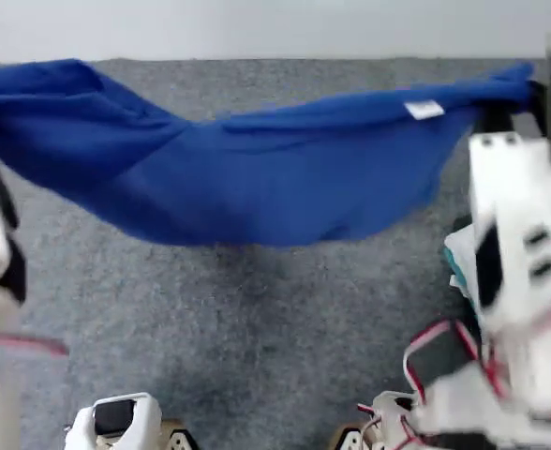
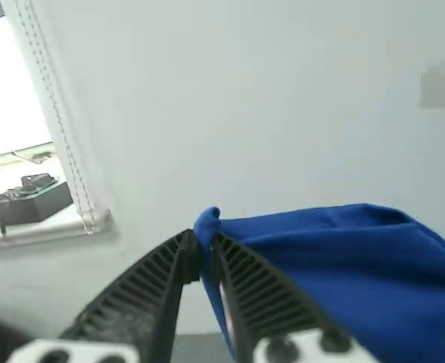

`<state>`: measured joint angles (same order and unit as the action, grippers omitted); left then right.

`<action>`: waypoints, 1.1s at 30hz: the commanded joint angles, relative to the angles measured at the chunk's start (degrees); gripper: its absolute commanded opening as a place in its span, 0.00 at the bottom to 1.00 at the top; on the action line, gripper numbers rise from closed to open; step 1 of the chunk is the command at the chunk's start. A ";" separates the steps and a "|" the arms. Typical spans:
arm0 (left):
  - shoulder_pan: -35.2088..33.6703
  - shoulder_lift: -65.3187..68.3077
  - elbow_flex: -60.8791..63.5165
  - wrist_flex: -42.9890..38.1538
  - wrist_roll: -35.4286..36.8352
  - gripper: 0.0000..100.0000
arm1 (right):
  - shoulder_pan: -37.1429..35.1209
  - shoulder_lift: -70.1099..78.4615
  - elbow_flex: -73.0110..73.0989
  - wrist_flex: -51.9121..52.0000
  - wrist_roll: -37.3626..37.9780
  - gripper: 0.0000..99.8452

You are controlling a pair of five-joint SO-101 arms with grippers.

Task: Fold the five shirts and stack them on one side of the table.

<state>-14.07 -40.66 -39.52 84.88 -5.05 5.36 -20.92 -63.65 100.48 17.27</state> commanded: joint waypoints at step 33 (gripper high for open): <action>-0.79 0.53 -21.14 4.84 0.09 0.01 | 12.35 -9.63 -1.32 2.07 -3.25 0.01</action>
<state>-14.59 -40.92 -62.64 89.71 -5.05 16.79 -30.95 -64.79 100.57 14.46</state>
